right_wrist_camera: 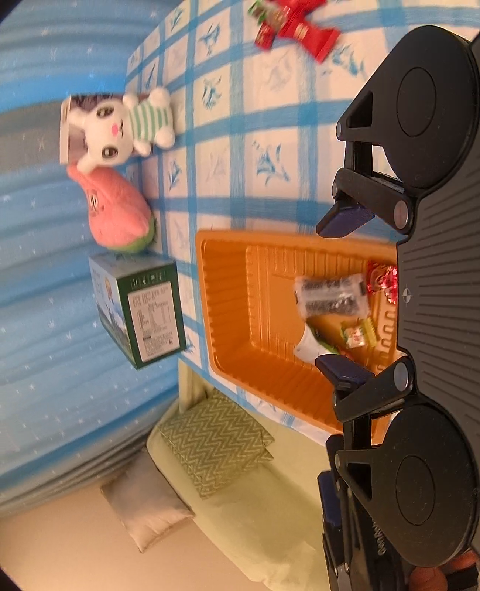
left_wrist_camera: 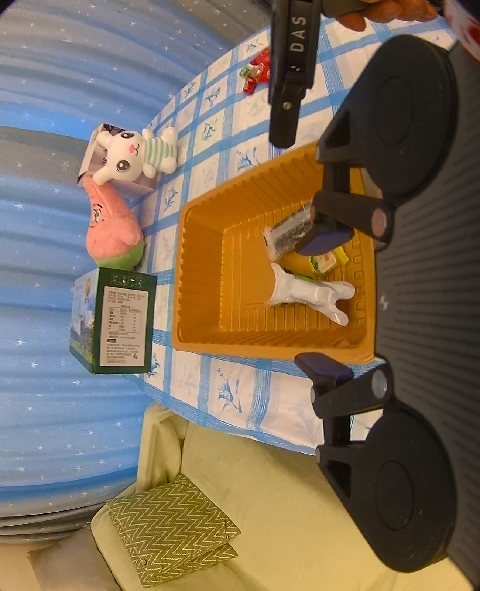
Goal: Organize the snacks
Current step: 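Move both open tools back toward the remaining red candy cluster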
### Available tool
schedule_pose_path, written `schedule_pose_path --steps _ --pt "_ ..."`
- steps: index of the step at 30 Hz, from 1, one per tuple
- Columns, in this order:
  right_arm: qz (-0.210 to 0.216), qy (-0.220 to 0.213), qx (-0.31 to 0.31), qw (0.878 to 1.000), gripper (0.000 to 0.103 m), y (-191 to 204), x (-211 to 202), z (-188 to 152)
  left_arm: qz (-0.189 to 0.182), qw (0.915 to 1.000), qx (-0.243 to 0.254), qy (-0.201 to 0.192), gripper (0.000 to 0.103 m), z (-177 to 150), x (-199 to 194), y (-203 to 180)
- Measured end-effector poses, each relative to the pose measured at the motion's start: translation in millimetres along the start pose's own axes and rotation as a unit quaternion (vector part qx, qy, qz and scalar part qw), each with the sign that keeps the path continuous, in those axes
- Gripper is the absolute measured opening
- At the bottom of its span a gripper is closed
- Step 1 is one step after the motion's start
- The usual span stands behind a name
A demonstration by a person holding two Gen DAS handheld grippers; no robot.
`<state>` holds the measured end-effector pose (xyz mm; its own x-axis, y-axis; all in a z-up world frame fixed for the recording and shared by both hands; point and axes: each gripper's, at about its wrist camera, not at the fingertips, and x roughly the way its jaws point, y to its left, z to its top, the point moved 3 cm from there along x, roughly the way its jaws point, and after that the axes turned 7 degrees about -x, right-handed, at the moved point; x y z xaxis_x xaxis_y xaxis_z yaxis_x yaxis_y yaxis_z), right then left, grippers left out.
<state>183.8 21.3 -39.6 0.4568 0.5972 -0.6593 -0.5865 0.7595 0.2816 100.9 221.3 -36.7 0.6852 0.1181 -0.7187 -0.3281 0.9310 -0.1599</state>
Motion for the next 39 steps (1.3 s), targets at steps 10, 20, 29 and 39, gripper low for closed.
schedule_pose_path --steps 10,20,29,39 --pt "-0.036 -0.021 0.006 0.999 0.070 -13.8 -62.0 -13.4 -0.016 0.9997 0.006 -0.017 0.070 -5.7 -41.5 -34.9" --pt "-0.091 -0.053 0.008 0.994 0.070 -36.5 -125.3 -33.4 -0.045 0.9983 0.008 -0.037 0.073 -14.5 -73.2 -79.8" --pt "-0.140 -0.062 0.028 0.988 0.070 -71.5 -171.0 -62.6 -0.084 0.9958 0.016 -0.033 0.073 -36.7 -78.7 -128.5" --pt "-0.184 -0.067 0.057 0.979 0.070 -113.7 -206.1 -80.4 -0.117 0.9914 0.054 -0.023 0.074 -48.7 -75.1 -180.0"
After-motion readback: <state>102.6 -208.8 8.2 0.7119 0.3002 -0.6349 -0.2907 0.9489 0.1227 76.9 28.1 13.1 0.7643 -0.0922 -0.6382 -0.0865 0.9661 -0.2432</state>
